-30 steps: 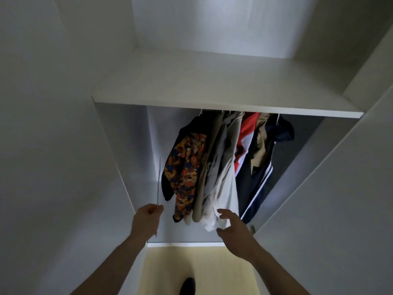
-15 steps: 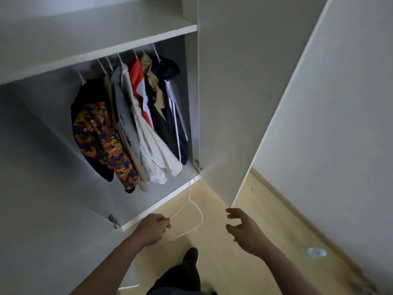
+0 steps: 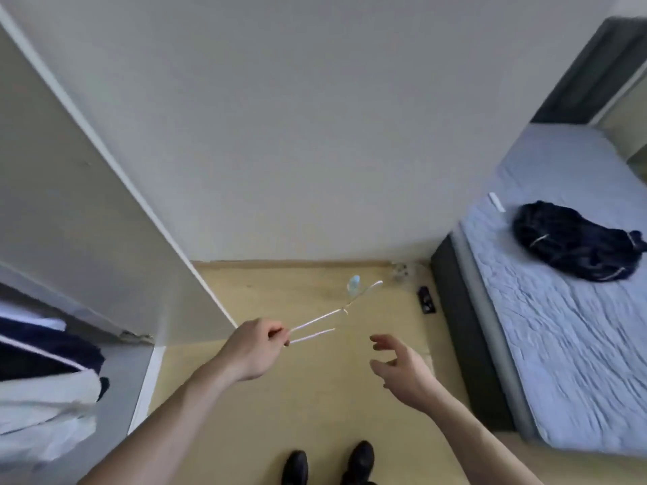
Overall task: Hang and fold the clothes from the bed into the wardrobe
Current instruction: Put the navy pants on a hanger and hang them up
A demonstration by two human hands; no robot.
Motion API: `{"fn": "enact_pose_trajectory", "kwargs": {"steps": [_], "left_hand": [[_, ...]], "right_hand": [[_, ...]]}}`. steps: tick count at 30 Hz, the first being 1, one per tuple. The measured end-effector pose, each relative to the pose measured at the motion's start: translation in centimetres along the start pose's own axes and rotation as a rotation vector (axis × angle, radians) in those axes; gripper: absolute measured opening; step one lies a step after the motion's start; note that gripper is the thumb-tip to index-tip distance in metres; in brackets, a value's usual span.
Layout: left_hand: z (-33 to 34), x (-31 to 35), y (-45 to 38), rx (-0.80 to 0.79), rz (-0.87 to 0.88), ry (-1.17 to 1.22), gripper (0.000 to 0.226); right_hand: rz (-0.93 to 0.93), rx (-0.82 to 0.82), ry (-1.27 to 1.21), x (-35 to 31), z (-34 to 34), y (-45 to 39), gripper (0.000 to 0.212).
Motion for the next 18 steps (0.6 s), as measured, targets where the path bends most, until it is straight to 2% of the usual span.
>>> {"fn": "enact_pose_trajectory", "kwargs": {"steps": [10, 18], "left_hand": [[10.9, 18.1, -5.4, -0.123, 0.412, 0.051, 0.030], [23.3, 33.2, -7.1, -0.208, 0.612, 0.175, 0.031]], "right_hand": [[0.145, 0.411, -0.359, 15.9, -13.4, 7.2, 0.049], [0.173, 0.605, -0.487, 30.8, -27.1, 10.8, 0.054]]}}
Point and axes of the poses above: each hand's wrist, its own y-axis away from the middle knuckle, its own z-axis out of the palm, x = y × z, the point moved 2 cm from there along -y, towards the middle knuckle, and after that the axes turned 13 degrees about z, right-handed, at the moved point
